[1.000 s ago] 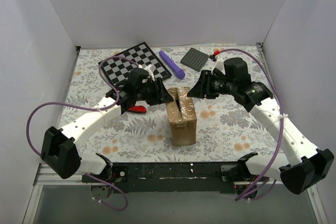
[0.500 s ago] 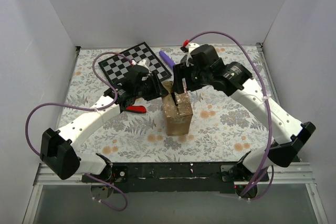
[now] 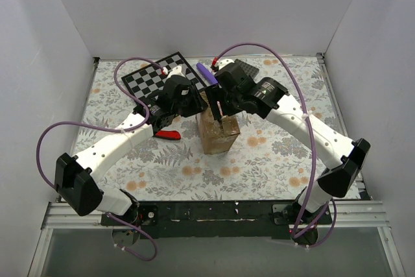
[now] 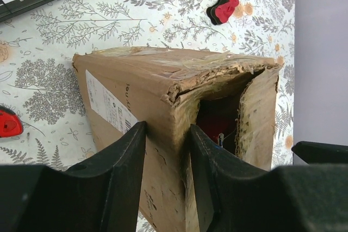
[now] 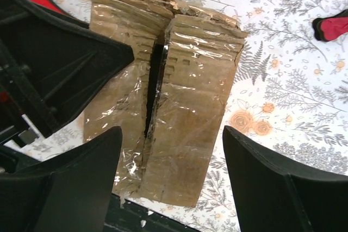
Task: Unpack the express box
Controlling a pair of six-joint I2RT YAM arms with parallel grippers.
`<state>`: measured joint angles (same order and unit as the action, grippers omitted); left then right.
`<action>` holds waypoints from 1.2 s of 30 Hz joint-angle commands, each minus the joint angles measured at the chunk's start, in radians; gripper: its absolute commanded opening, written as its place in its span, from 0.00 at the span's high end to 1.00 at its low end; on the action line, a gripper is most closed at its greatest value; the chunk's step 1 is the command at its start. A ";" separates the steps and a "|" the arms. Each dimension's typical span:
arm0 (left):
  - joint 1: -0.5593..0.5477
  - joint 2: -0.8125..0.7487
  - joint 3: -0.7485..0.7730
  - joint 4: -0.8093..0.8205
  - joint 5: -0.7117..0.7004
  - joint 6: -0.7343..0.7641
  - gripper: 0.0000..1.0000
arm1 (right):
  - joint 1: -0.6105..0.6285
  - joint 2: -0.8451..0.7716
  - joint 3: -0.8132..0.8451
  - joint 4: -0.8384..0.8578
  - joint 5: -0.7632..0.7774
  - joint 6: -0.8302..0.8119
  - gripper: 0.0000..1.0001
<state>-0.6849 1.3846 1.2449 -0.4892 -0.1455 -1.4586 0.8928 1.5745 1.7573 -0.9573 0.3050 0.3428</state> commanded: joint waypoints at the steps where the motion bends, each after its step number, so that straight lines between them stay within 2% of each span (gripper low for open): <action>1: -0.010 -0.002 0.051 -0.018 -0.023 -0.014 1.00 | 0.024 0.018 0.018 0.022 0.124 -0.024 0.21; 6: -0.010 0.010 0.056 -0.025 0.004 -0.022 1.00 | 0.034 0.044 -0.001 0.020 0.178 -0.031 0.28; 10: -0.010 0.010 0.048 -0.025 0.009 -0.022 1.00 | 0.037 0.051 -0.019 0.022 0.203 -0.050 0.39; 18: -0.010 0.001 0.033 -0.028 0.003 -0.017 1.00 | 0.041 0.064 -0.022 -0.017 0.258 -0.071 0.51; 25: -0.010 0.004 0.001 -0.032 -0.016 -0.014 1.00 | 0.041 0.033 -0.013 -0.035 0.275 -0.079 0.79; 30: -0.008 0.005 -0.025 -0.029 -0.035 -0.016 1.00 | 0.041 0.002 -0.010 -0.049 0.276 -0.082 0.92; 31: -0.008 0.005 -0.035 -0.028 -0.040 -0.016 1.00 | 0.040 -0.008 -0.012 -0.050 0.276 -0.080 0.99; 36: -0.007 -0.002 -0.059 -0.026 -0.054 -0.016 1.00 | 0.041 -0.042 -0.018 -0.052 0.263 -0.074 0.99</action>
<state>-0.6914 1.4029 1.2179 -0.4664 -0.1516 -1.5005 0.9497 1.6012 1.7378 -0.9516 0.4908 0.2848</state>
